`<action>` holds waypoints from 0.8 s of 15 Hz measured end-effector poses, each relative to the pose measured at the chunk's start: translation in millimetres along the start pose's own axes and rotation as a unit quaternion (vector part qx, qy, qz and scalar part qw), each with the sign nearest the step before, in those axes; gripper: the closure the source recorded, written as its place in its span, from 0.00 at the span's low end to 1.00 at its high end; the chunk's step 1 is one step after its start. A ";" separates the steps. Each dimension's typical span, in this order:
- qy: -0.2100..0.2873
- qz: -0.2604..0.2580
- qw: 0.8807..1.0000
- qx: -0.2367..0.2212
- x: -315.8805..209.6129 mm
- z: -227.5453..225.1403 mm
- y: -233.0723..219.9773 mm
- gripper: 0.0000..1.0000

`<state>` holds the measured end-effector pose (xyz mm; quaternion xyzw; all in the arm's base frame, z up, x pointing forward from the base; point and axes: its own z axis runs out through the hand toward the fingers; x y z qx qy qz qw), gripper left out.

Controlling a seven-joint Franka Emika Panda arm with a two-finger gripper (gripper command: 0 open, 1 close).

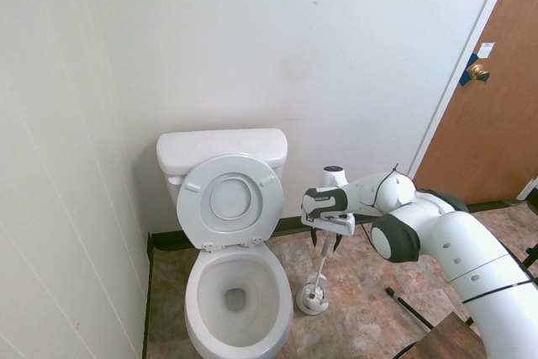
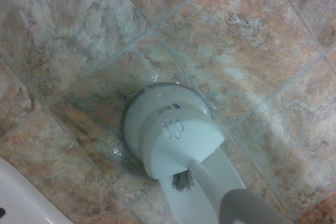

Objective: Clean the toilet

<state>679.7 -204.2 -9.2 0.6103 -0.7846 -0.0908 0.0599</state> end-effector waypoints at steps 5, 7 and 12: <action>0.000 0.002 1.000 0.001 3.1 -0.1 0.0 1.00; -0.001 0.004 1.000 0.001 6.2 -0.1 0.1 1.00; -0.003 0.009 1.000 0.009 11.0 -2.2 -1.5 1.00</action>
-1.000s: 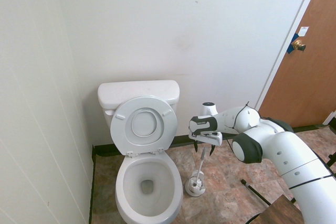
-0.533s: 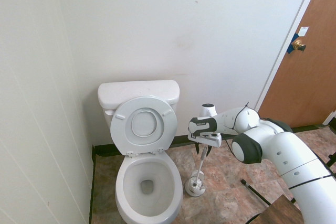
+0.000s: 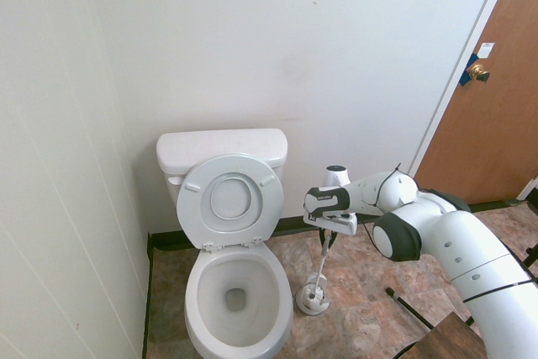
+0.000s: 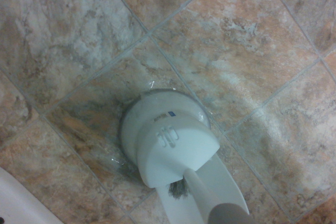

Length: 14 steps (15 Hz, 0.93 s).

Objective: Clean the toilet

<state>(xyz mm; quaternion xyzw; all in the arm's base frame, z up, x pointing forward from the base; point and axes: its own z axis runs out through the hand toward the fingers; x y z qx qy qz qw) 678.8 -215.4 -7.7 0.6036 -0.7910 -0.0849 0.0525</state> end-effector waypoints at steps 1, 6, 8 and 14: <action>0.000 -0.003 1.000 0.004 0.0 -0.9 -0.9 1.00; 0.005 -0.061 0.998 0.017 -0.6 2.5 14.4 1.00; 0.010 -0.074 0.997 0.027 -0.2 4.0 26.9 1.00; 0.014 -0.094 0.994 0.060 0.1 -7.5 67.4 1.00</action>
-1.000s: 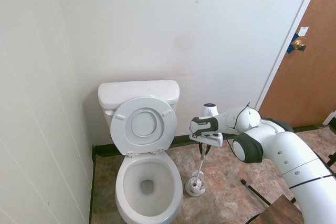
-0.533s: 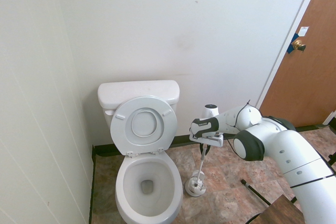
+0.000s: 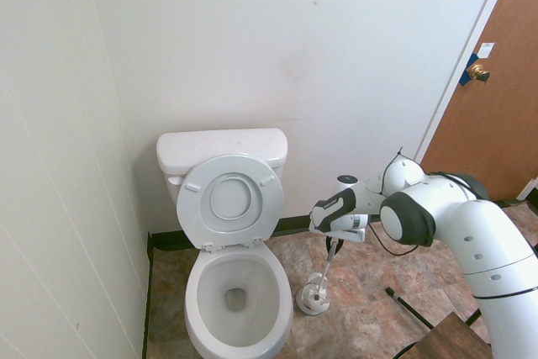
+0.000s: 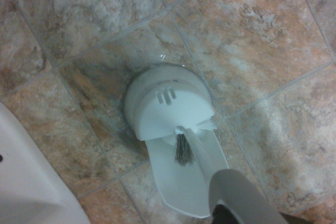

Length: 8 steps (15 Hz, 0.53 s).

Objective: Clean the toilet

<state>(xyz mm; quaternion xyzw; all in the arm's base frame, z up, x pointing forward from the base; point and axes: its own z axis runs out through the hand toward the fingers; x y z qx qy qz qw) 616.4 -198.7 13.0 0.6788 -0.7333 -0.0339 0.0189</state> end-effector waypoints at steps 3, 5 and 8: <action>0.003 -0.013 1.000 0.015 -0.2 -38.9 16.3 1.00; 0.003 -0.022 0.999 0.025 -1.0 -71.5 30.0 1.00; 0.008 -0.022 0.999 0.044 1.4 -126.8 55.5 1.00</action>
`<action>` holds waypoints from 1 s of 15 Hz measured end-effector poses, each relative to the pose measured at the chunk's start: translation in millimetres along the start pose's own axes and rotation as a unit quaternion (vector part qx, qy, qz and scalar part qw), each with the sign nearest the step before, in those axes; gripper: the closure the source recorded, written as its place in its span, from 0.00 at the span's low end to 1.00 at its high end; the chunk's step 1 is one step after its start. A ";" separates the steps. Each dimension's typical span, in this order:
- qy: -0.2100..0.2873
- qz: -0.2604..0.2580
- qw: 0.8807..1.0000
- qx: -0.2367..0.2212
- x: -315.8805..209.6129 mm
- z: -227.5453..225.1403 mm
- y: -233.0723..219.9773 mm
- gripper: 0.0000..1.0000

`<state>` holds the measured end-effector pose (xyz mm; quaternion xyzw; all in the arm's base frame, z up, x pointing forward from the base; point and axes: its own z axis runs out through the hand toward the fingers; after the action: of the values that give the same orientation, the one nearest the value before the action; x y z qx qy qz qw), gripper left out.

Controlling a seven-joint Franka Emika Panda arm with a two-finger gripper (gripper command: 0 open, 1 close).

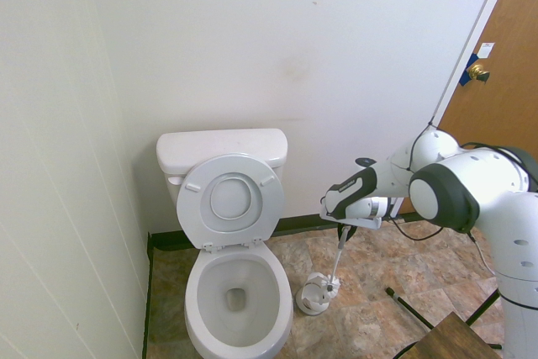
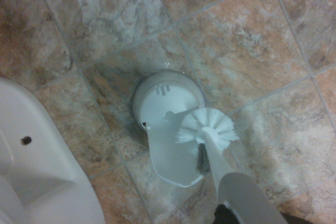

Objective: Clean the toilet

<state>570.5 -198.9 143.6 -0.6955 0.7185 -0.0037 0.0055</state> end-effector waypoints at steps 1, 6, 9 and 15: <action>0.001 0.001 1.000 0.008 0.4 -21.0 9.0 1.00; 0.017 -0.023 0.999 0.037 -23.9 -122.9 50.3 1.00; 0.040 -0.051 0.997 0.051 -74.9 -200.5 49.2 1.00; 0.051 -0.125 0.987 0.085 -223.9 -308.1 94.0 1.00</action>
<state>479.8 27.2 451.1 -0.7758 0.6223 -0.1003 0.0274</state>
